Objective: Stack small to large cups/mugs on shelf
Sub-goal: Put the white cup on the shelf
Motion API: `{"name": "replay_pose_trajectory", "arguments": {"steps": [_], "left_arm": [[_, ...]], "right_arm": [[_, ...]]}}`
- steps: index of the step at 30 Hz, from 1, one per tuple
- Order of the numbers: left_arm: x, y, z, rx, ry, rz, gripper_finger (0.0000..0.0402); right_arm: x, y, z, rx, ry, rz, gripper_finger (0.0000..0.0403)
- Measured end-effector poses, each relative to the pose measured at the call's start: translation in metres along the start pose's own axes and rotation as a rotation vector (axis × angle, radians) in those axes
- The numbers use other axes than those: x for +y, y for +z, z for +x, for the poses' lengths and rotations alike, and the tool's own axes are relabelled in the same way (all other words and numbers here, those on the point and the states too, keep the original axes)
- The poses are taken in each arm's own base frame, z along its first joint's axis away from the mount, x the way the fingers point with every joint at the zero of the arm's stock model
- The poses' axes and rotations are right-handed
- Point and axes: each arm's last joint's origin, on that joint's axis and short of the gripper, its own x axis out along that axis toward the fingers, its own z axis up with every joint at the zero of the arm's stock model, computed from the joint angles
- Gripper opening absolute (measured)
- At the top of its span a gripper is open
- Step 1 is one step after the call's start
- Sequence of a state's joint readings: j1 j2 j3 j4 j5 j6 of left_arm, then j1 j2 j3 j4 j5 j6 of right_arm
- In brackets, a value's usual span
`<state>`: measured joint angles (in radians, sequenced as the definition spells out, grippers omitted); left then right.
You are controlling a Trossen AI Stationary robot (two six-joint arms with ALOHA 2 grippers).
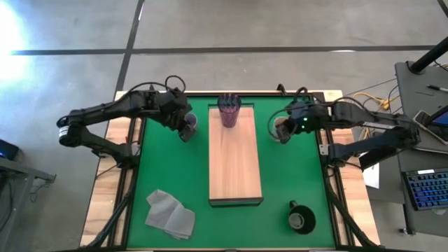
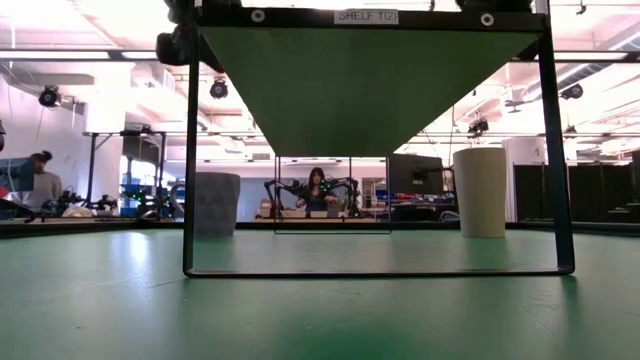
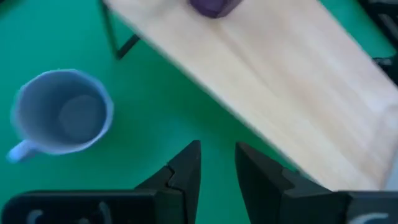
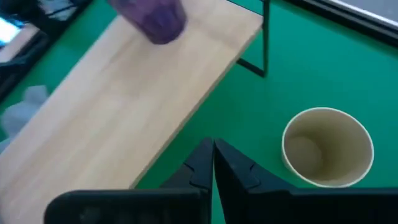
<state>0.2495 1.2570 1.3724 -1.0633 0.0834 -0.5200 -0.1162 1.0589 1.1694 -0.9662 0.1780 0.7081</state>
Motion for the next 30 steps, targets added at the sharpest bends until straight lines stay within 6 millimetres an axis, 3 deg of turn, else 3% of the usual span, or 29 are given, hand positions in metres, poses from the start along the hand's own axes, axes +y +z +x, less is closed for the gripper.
{"name": "replay_pose_trajectory", "arguments": {"steps": [4, 11, 23, 30], "left_arm": [[-0.007, 0.000, 0.002, -0.022, -0.045, 0.022, 0.0084], [-0.028, -0.012, 0.003, -0.021, -0.119, 0.107, 0.0084], [-0.043, -0.027, 0.007, -0.030, -0.167, 0.127, 0.0084], [-0.042, -0.035, 0.000, -0.015, -0.171, 0.140, 0.0084]], "right_arm": [[-0.001, -0.002, -0.014, -0.032, 0.067, -0.100, 0.0009], [0.004, 0.004, -0.023, -0.088, 0.206, -0.122, 0.0009], [0.003, 0.000, -0.015, 0.006, 0.180, -0.004, 0.0009], [-0.021, -0.021, -0.030, 0.128, -0.011, 0.067, 0.0009]]}}
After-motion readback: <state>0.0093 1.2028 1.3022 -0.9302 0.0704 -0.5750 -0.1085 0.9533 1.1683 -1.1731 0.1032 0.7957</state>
